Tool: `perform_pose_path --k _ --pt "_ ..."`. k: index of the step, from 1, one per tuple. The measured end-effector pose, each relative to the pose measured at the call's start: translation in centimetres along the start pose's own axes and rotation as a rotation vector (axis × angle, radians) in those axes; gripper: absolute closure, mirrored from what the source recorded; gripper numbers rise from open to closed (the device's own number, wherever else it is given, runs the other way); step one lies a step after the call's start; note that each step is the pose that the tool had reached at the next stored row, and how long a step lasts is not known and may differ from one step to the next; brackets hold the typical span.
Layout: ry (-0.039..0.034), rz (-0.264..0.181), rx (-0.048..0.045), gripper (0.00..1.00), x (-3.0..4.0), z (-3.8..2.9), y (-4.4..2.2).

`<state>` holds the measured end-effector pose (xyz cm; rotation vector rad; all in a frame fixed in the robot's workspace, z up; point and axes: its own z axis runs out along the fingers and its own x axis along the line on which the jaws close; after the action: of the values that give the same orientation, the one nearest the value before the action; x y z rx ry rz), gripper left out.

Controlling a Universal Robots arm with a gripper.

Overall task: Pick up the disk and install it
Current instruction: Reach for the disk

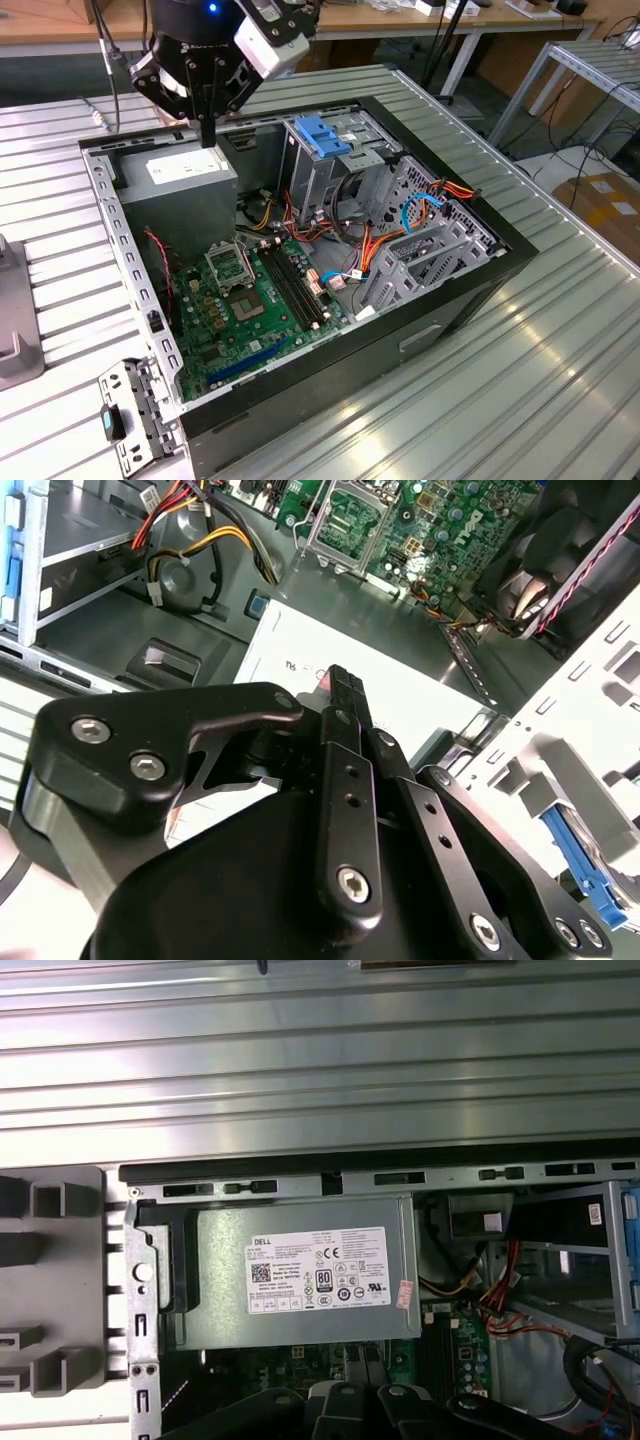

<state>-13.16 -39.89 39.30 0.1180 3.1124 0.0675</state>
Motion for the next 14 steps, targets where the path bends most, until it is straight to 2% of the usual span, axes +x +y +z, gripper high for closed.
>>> perform_pose_path --k 14 --pt "0.0000 0.000 0.0001 0.90 0.28 0.01 -0.02"
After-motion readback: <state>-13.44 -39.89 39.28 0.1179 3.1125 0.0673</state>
